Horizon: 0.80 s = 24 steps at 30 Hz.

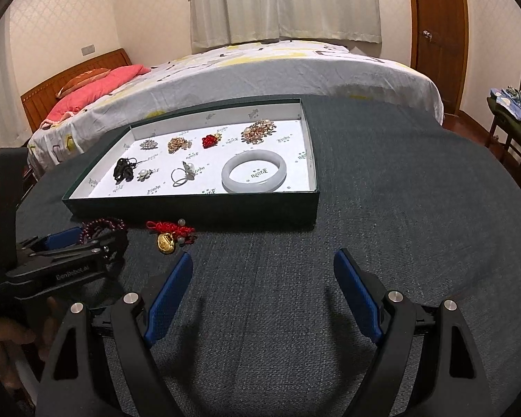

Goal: Organize jewelry
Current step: 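Grasp the dark red bead necklace with the left gripper while the right gripper approaches the gold lock pendant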

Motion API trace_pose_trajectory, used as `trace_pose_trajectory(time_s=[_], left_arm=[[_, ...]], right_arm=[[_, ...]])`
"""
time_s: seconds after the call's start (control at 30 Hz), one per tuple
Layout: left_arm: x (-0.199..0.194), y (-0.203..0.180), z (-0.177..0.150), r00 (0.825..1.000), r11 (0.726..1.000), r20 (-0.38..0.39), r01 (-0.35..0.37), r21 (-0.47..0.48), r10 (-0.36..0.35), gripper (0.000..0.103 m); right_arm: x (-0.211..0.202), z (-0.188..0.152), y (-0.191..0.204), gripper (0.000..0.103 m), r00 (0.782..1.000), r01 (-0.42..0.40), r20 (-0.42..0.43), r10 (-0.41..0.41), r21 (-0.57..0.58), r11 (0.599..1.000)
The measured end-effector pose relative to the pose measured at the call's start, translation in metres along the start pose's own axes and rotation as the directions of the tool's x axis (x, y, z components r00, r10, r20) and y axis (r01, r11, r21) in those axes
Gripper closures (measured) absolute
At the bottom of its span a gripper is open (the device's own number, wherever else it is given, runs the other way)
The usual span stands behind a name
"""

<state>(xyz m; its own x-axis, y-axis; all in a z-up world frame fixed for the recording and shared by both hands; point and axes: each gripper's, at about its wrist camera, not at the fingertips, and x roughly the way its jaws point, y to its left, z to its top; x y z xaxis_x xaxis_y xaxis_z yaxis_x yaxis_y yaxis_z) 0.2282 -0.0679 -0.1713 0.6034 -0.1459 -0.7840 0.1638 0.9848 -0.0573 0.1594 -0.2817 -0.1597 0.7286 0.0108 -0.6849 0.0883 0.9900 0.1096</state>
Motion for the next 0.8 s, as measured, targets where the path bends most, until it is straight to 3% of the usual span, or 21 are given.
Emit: trace_pose_trajectory(time_s=[0.17,0.27,0.3,0.33,0.6,0.8], left_arm=[[-0.003,0.005,0.0,1.0,1.0,0.013,0.022,0.013,-0.022,0.048],[-0.005,0.008,-0.001,0.999,0.999,0.02,0.05,0.011,-0.05,0.068],[-0.005,0.008,-0.001,0.998,0.998,0.02,0.064,0.017,-0.065,0.08],[-0.005,0.006,-0.001,0.997,0.997,0.019,0.071,0.023,-0.072,0.086],[-0.008,0.004,-0.001,0.995,0.995,0.041,0.087,0.043,-0.089,0.096],[-0.014,0.009,-0.004,0.995,0.996,0.059,0.078,0.048,-0.081,0.097]], right_arm=[[0.002,0.0,0.004,0.023,1.0,-0.003,-0.001,0.003,-0.01,1.0],[0.003,0.0,0.007,0.023,1.0,-0.008,-0.008,0.007,-0.016,1.0],[0.003,0.0,0.008,0.023,1.0,-0.009,-0.009,0.009,-0.018,1.0],[0.003,0.0,0.01,0.023,1.0,-0.011,-0.01,0.011,-0.023,1.0],[0.005,0.001,0.022,0.023,1.0,-0.021,-0.018,0.02,-0.05,0.999],[0.013,0.003,0.035,0.023,0.999,-0.042,-0.036,0.04,-0.064,0.997]])
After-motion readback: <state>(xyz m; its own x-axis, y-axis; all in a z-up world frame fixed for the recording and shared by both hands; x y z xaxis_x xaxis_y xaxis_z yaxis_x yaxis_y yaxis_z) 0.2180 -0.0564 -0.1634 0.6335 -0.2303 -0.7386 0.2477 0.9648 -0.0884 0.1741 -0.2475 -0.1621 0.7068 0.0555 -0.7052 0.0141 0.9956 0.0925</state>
